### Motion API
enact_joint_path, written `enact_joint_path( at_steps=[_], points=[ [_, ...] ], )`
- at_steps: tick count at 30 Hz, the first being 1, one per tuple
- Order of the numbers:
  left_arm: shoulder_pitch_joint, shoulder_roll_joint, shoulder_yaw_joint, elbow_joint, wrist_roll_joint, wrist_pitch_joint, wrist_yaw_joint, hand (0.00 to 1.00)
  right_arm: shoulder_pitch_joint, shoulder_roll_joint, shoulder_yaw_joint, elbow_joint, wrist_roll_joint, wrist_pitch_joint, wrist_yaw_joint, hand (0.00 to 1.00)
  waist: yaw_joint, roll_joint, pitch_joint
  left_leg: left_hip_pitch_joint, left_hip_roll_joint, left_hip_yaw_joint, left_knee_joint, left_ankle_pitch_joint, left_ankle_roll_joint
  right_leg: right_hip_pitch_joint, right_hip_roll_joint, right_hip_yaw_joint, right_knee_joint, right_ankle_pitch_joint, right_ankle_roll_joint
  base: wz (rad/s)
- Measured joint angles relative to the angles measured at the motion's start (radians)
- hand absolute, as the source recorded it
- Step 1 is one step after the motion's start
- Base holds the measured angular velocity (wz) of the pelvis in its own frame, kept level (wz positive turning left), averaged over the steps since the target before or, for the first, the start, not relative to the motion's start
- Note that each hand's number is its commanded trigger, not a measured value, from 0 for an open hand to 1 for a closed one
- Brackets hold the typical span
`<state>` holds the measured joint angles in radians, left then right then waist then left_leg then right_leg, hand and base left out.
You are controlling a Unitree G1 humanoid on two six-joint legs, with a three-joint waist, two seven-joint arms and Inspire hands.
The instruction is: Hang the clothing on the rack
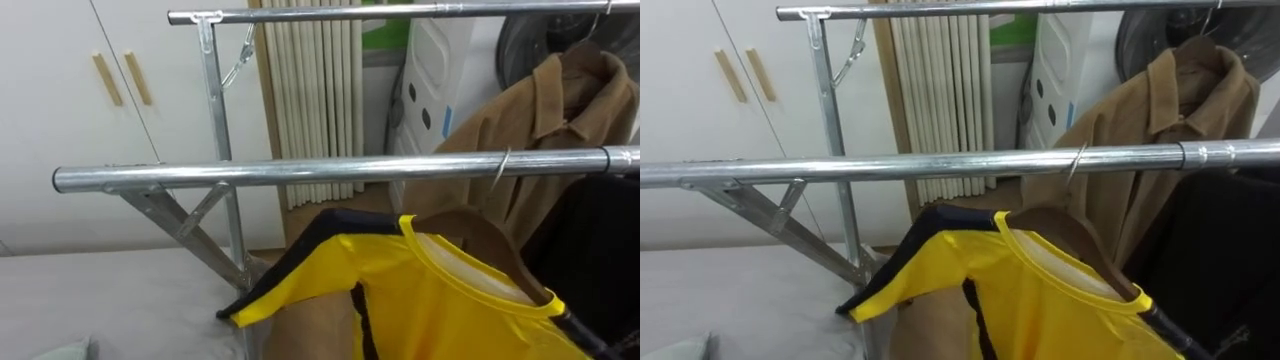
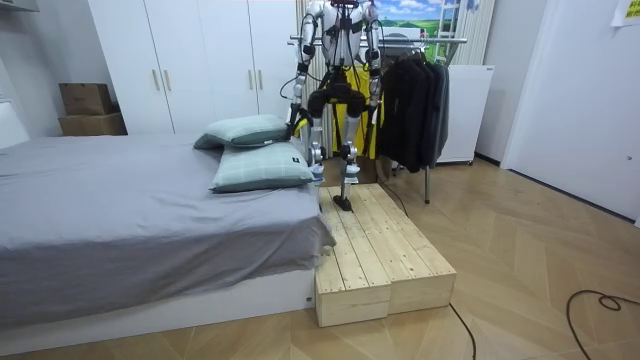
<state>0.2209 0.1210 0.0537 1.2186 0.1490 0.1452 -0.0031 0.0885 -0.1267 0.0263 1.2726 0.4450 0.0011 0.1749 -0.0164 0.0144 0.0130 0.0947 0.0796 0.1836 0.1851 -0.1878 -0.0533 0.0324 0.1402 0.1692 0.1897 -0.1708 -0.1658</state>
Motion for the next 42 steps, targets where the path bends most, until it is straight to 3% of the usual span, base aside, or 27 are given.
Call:
enact_joint_path(
  at_steps=[3,6,8,9,11,12,13,14,16,18,20,21,22,23,24,25,26,27,28,29,31,33,35,38,39,41,42],
  points=[
    [-0.009,-0.004,0.0,0.006,-0.001,-0.019,0.0,0.0,-0.015,-0.006,0.013,-0.016,-0.052,-0.001,0.015,0.0,0.002,0.009,-0.0004,-0.037,0.001,0.002,0.034,-0.001,-0.002,-0.015,-0.01,-0.053,0.011,-0.007,-0.004,0.47],
    [-0.038,-0.017,0.001,0.019,0.002,-0.041,0.0,0.0,-0.043,-0.009,0.033,-0.013,-0.102,-0.009,0.027,0.0,0.004,0.022,-0.0025,-0.082,0.005,0.019,0.063,0.001,-0.006,-0.029,-0.03,-0.171,0.015,-0.015,-0.012,0.73],
    [-0.051,-0.019,0.001,0.02,0.001,-0.051,-0.006,0.0,-0.062,-0.01,0.032,-0.007,-0.157,-0.009,0.031,0.0,0.005,0.03,-0.0011,-0.125,0.019,0.086,0.095,0.005,-0.012,-0.04,-0.048,-0.292,0.01,-0.02,-0.019,0.98],
    [-0.053,-0.019,0.001,0.018,0.001,-0.052,-0.008,0.0,-0.063,-0.012,0.031,-0.007,-0.17,-0.009,0.031,0.0,0.001,0.03,-0.0017,-0.138,0.029,0.103,0.108,0.005,-0.014,-0.043,-0.055,-0.327,0.009,-0.022,-0.022,1.21],
    [-0.067,-0.016,0.001,0.016,0.008,-0.061,-0.011,0.0,-0.066,-0.019,0.026,-0.014,-0.21,-0.004,0.022,0.0,-0.004,0.033,-0.0026,-0.168,0.068,0.219,0.212,-0.015,-0.005,-0.047,-0.072,-0.429,0.024,-0.046,-0.027,1.26],
    [-0.067,-0.012,0.001,0.016,0.008,-0.063,-0.012,0.0,-0.066,-0.02,0.026,-0.024,-0.22,0.001,0.019,0.0,-0.005,0.033,-0.0022,-0.17,0.08,0.244,0.246,-0.024,-0.001,-0.049,-0.077,-0.453,0.033,-0.055,-0.028,1.28],
    [-0.069,-0.002,0.001,0.016,0.013,-0.063,-0.016,0.0,-0.066,-0.022,0.02,-0.04,-0.237,0.001,0.015,0.0,-0.013,0.029,-0.0003,-0.172,0.105,0.285,0.321,-0.038,0.01,-0.051,-0.09,-0.508,0.047,-0.072,-0.028,1.48],
    [-0.069,0.008,-0.003,0.016,0.02,-0.063,-0.024,0.0,-0.066,-0.024,0.01,-0.043,-0.243,0.001,0.009,0.0,-0.019,0.026,-0.0015,-0.163,0.123,0.312,0.386,-0.047,0.02,-0.047,-0.099,-0.569,0.053,-0.081,-0.028,1.55],
    [-0.069,0.016,-0.018,0.016,0.02,-0.063,-0.03,0.0,-0.067,-0.031,-0.009,-0.049,-0.267,0.001,0.0,0.0,-0.018,0.021,0.0004,-0.133,0.137,0.33,0.423,-0.063,0.007,-0.048,-0.108,-0.63,0.065,-0.091,-0.021,1.39],
    [-0.069,0.021,-0.022,0.016,0.023,-0.063,-0.03,0.0,-0.068,-0.033,-0.011,-0.077,-0.281,0.0,-0.014,0.0,-0.014,0.016,0.001,-0.108,0.135,0.338,0.416,-0.082,0.008,-0.065,-0.119,-0.693,0.083,-0.112,0.015,1.13],
    [-0.069,0.03,-0.023,0.016,0.042,-0.063,-0.031,0.0,-0.065,-0.026,-0.011,-0.119,-0.276,0.0,-0.037,0.0,-0.014,-0.005,0.0013,-0.066,0.101,0.377,0.324,-0.098,0.023,-0.098,-0.136,-0.762,0.115,-0.129,0.06,0.99],
    [-0.068,0.03,-0.026,0.016,0.043,-0.063,-0.031,0.0,-0.066,-0.027,-0.009,-0.125,-0.271,0.0,-0.042,0.0,-0.013,-0.004,-0.0015,-0.054,0.09,0.392,0.282,-0.104,0.031,-0.107,-0.136,-0.776,0.122,-0.126,0.091,0.91],
    [-0.07,0.031,-0.04,0.015,0.044,-0.063,-0.031,0.0,-0.067,-0.028,-0.008,-0.138,-0.253,0.0,-0.053,0.0,-0.013,0.007,-0.0084,-0.039,0.071,0.415,0.203,-0.125,0.042,-0.128,-0.136,-0.801,0.148,-0.112,0.159,0.86],
    [-0.072,0.04,-0.043,0.015,0.043,-0.063,-0.03,0.0,-0.066,-0.022,-0.007,-0.139,-0.244,-0.006,-0.054,0.0,-0.015,-0.008,-0.0058,-0.029,0.053,0.415,0.135,-0.142,0.018,-0.157,-0.145,-0.802,0.188,-0.101,0.174,0.82],
    [-0.072,0.052,-0.042,0.014,0.043,-0.063,-0.029,0.0,-0.067,-0.015,-0.007,-0.136,-0.242,-0.008,-0.053,0.0,-0.015,-0.029,-0.0066,-0.032,0.05,0.416,0.119,-0.142,0.014,-0.164,-0.159,-0.81,0.198,-0.099,0.17,0.71],
    [-0.072,0.062,-0.045,0.016,0.044,-0.062,-0.031,0.0,-0.069,-0.019,-0.008,-0.132,-0.23,-0.012,-0.05,0.0,-0.013,-0.027,-0.0093,-0.033,0.063,0.422,0.099,-0.141,0.012,-0.172,-0.166,-0.814,0.208,-0.077,0.153,0.89],
    [-0.075,0.063,-0.067,0.021,0.064,-0.059,-0.029,0.0,-0.056,-0.03,-0.012,-0.129,-0.209,-0.012,-0.054,0.0,-0.021,-0.014,-0.014,-0.024,0.098,0.455,0.102,-0.14,0.01,-0.179,-0.216,-0.826,0.275,-0.105,0.087,1.11],
    [-0.078,0.065,-0.079,0.022,0.087,-0.057,-0.029,0.0,-0.042,-0.04,-0.013,-0.129,-0.205,-0.012,-0.057,0.0,-0.027,-0.014,-0.0141,-0.014,0.102,0.476,0.102,-0.137,0.005,-0.179,-0.285,-0.831,0.331,-0.127,0.071,1.55],
    [-0.082,0.068,-0.084,0.018,0.107,-0.06,-0.025,0.0,-0.016,-0.057,-0.02,-0.122,-0.203,-0.011,-0.067,0.0,-0.026,-0.033,-0.0098,-0.012,0.095,0.483,0.128,-0.124,-0.017,-0.179,-0.431,-0.785,0.402,-0.157,0.131,1.25],
    [-0.081,0.07,-0.062,-0.002,0.099,-0.062,-0.009,0.0,-0.016,-0.068,-0.02,-0.105,-0.208,-0.01,-0.077,0.0,0.0,-0.042,-0.0062,-0.031,0.1,0.494,0.195,-0.117,-0.027,-0.192,-0.479,-0.761,0.43,-0.149,0.183,0.94],
    [-0.082,0.059,-0.022,-0.017,0.069,-0.065,0.003,0.0,-0.026,-0.071,-0.016,-0.104,-0.232,-0.022,-0.088,0.0,0.024,-0.012,-0.0098,-0.057,0.099,0.44,0.206,-0.121,-0.018,-0.174,-0.447,-0.779,0.38,-0.135,0.19,0.21],
    [-0.102,0.061,0.025,-0.022,0.038,-0.083,0.023,0.0,-0.02,-0.049,-0.008,-0.115,-0.256,-0.036,-0.089,0.0,0.016,-0.014,-0.0121,-0.074,0.085,0.367,0.175,-0.117,-0.004,-0.124,-0.423,-0.82,0.316,-0.105,0.192,0.39],
    [-0.103,0.058,0.006,-0.018,0.031,-0.099,0.053,0.0,-0.002,-0.034,-0.008,-0.114,-0.259,-0.039,-0.092,0.0,-0.018,-0.012,-0.0163,-0.063,0.07,0.283,0.125,-0.069,0.011,-0.046,-0.397,-0.878,0.231,-0.06,0.213,0.66],
    [-0.089,0.061,0.011,-0.018,-0.01,-0.113,0.063,0.0,0.009,-0.035,-0.011,-0.112,-0.274,-0.041,-0.109,0.0,-0.031,-0.019,-0.0215,-0.069,0.046,0.231,0.101,-0.057,0.026,-0.005,-0.376,-0.885,0.168,-0.007,0.214,0.52],
    [-0.09,0.062,0.013,-0.017,-0.01,-0.117,0.063,0.0,0.01,-0.034,-0.012,-0.112,-0.286,-0.041,-0.108,0.0,-0.035,-0.021,-0.0193,-0.069,0.038,0.217,0.098,-0.056,0.031,0.003,-0.378,-0.877,0.161,0.0,0.219,0.76],
    [-0.086,0.064,0.022,0.017,-0.033,-0.151,0.065,0.0,0.013,-0.03,-0.044,-0.112,-0.324,-0.041,-0.108,0.0,-0.03,-0.034,-0.0166,-0.067,-0.001,0.158,0.075,-0.047,0.051,0.018,-0.371,-0.688,0.134,0.016,0.246,0.87],
    [-0.08,0.064,0.022,0.021,-0.043,-0.157,0.066,0.0,0.012,-0.029,-0.049,-0.112,-0.331,-0.042,-0.109,0.0,-0.025,-0.035,-0.0169,-0.066,-0.008,0.141,0.071,-0.047,0.055,0.02,-0.368,-0.652,0.133,0.019,0.251,0.74]
  ],
)
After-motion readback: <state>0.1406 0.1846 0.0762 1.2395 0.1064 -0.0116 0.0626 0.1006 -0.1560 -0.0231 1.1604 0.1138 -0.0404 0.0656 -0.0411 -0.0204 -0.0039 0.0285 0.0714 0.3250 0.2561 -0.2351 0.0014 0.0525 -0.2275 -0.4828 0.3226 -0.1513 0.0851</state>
